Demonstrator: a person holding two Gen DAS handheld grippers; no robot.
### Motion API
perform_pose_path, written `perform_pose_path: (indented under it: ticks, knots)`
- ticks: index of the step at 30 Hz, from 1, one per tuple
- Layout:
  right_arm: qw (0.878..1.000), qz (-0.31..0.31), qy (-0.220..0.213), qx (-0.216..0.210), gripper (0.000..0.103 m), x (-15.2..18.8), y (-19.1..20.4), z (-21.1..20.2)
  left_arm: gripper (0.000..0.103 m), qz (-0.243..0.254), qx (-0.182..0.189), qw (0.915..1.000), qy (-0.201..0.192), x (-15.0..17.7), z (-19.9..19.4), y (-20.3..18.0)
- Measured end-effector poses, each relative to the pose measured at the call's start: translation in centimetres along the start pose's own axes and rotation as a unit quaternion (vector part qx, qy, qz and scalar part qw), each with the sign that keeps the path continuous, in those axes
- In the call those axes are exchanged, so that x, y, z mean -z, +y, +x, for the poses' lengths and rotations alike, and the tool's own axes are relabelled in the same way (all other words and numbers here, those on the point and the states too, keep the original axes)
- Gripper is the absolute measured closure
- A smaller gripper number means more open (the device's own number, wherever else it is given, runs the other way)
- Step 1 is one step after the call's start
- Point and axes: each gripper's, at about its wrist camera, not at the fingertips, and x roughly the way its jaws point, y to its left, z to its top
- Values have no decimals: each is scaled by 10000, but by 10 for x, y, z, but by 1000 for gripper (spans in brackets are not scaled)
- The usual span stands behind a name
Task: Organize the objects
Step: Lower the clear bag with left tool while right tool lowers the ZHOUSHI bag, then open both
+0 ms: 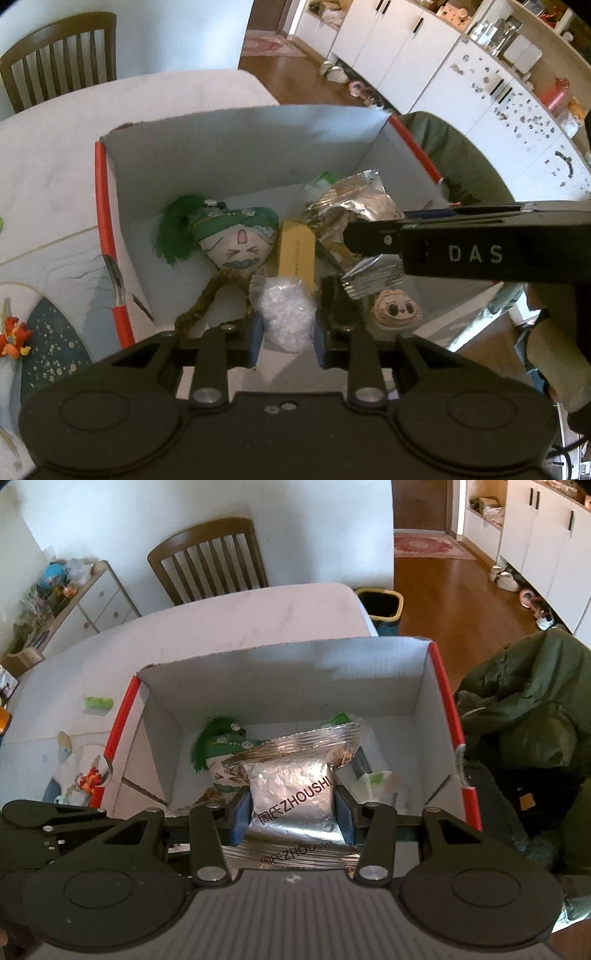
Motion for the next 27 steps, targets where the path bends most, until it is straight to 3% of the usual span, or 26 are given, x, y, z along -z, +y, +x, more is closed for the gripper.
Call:
perform_pose_path:
  ticks: [13, 27]
  knots:
    - [9996, -233, 168, -60, 57, 4, 4, 15, 76, 244, -416, 9982, 366, -4, 23, -13]
    - [9994, -235, 258, -86, 56, 9, -6, 23, 73, 182, -611, 9951, 755, -3, 46, -14]
